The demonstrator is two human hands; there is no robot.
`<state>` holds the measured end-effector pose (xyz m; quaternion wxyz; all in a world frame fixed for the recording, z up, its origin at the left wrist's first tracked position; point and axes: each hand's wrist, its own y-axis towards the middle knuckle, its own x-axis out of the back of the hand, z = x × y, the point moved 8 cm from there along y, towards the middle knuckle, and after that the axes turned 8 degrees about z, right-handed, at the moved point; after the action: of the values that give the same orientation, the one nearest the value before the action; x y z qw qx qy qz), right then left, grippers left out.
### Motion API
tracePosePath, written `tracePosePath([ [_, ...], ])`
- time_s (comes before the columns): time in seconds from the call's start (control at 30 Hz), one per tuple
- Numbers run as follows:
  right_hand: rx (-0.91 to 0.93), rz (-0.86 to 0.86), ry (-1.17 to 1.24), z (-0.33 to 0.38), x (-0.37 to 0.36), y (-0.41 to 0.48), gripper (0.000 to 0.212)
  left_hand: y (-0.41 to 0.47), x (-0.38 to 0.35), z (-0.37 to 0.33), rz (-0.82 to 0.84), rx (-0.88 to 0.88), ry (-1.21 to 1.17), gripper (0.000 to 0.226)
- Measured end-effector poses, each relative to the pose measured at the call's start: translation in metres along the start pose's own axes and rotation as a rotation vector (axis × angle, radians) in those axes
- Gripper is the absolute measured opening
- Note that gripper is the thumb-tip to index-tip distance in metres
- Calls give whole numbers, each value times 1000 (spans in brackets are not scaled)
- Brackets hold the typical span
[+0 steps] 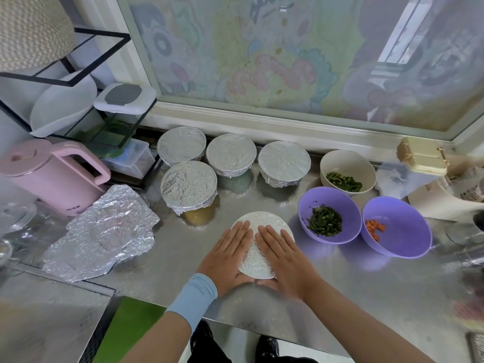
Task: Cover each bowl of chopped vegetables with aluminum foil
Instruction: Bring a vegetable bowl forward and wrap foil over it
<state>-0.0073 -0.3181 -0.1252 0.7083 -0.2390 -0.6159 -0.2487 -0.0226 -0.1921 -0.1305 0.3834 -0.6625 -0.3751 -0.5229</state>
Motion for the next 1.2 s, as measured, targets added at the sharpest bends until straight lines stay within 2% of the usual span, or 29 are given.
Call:
tracePosePath([
  [0.03, -23, -1, 2, 0, 1, 3, 99, -4, 4, 2, -27, 34, -91, 103],
  [0.1, -47, -5, -5, 1, 3, 8, 97, -13, 6, 8, -82, 144, -443, 97],
  [0.2, -39, 3, -19, 7, 3, 14, 94, -21, 6, 22, -310, 425, -952, 76],
  [0.3, -62, 7, 7, 10, -1, 18, 91, -14, -4, 24, -394, 667, -1221, 52],
  [0.43, -74, 19, 0, 11, -8, 21, 88, -4, -13, 22, -452, 783, -1278, 43],
  [0.6, -59, 33, -6, 11, -9, 25, 88, -2, -26, 25, -557, 828, -1524, 33],
  [0.73, -53, 21, 127, 9, 3, 18, 95, -1, -23, 29, -497, 774, -1358, 39],
  [0.83, -216, -54, 306, -15, 12, 14, 79, -4, -11, 32, -537, 748, -1208, 48],
  [0.97, -450, -50, 517, -44, 2, 22, 72, 2, -12, 27, -567, 794, -1379, 40],
  [1.1, -547, -78, 649, -45, -2, 22, 65, 5, -19, 29, -648, 878, -1539, 36],
  [1.2, -579, -107, 674, -42, -3, 20, 68, 8, -18, 33, -639, 881, -1544, 35],
])
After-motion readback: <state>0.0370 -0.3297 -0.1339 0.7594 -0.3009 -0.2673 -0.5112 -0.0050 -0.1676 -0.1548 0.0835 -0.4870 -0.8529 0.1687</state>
